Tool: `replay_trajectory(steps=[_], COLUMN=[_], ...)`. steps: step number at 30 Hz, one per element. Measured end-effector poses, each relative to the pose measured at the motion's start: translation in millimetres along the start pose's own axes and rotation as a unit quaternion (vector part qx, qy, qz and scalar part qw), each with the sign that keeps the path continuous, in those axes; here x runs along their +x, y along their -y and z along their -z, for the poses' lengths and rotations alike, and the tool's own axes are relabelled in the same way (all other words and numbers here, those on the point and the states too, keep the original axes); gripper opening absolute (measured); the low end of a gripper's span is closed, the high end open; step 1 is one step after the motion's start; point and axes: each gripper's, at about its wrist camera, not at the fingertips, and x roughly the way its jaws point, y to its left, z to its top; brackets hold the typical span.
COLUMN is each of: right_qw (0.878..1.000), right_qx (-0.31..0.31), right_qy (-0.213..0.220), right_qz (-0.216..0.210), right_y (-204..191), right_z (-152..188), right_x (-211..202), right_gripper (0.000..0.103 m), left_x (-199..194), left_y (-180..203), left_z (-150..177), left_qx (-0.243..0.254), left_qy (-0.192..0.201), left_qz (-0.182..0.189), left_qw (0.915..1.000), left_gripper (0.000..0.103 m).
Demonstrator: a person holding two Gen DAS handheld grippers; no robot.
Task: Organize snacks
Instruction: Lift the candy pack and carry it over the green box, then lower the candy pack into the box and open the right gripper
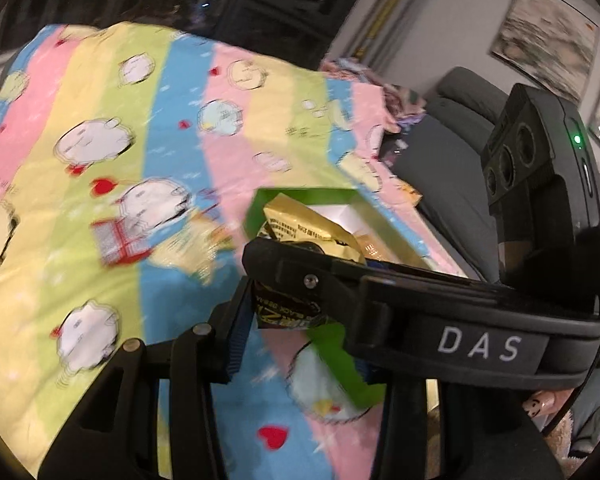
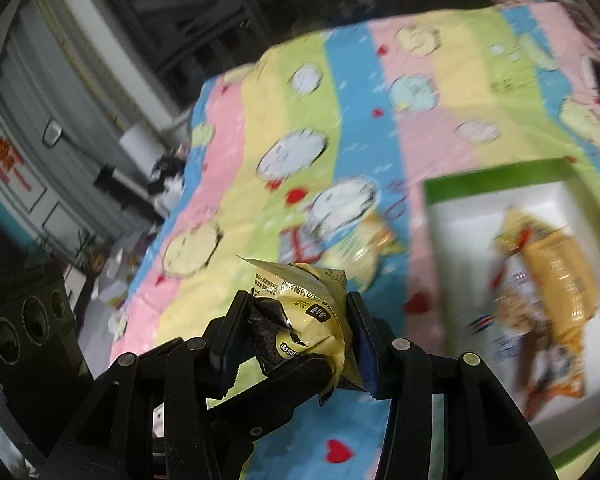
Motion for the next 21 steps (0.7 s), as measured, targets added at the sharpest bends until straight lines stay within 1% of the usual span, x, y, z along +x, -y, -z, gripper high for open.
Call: replay_trajectory(steps=[3, 5, 9, 14, 16, 19, 21], right_qw=[0.999, 0.999, 0.997, 0.992, 0.991, 0.988, 0.986], right_qx=[0.015, 0.028, 0.065, 0.116, 0.125, 0.157, 0.166], right_qy=[0.028, 0.043, 0.051, 0.038, 0.032, 0.012, 0.008], right_qz=[0.010, 0.011, 0.005, 0.017, 0.019, 0.006, 0.000], right_y=[22, 37, 67, 108, 119, 136, 142], right_z=[-8, -13, -20, -27, -28, -25, -25], right_x=[-15, -20, -16, -5, 2, 14, 19], right_gripper=[0.050, 0.050, 0.049, 0.049, 0.049, 0.048, 0.048], left_x=[18, 32, 66, 101, 113, 128, 134], left_y=[18, 29, 45, 47, 48, 49, 46], left_z=[-11, -17, -27, -30, -29, -26, -26], left_qx=[0.027, 0.042, 0.064, 0.071, 0.076, 0.075, 0.069], left_qy=[0.003, 0.001, -0.021, -0.045, -0.056, -0.072, -0.074], left_qz=[0.010, 0.010, -0.002, -0.007, -0.022, -0.050, -0.052], left_qw=[0.9996, 0.9991, 0.9977, 0.9964, 0.9953, 0.9933, 0.9935], left_gripper=[0.042, 0.042, 0.042, 0.042, 0.042, 0.041, 0.041])
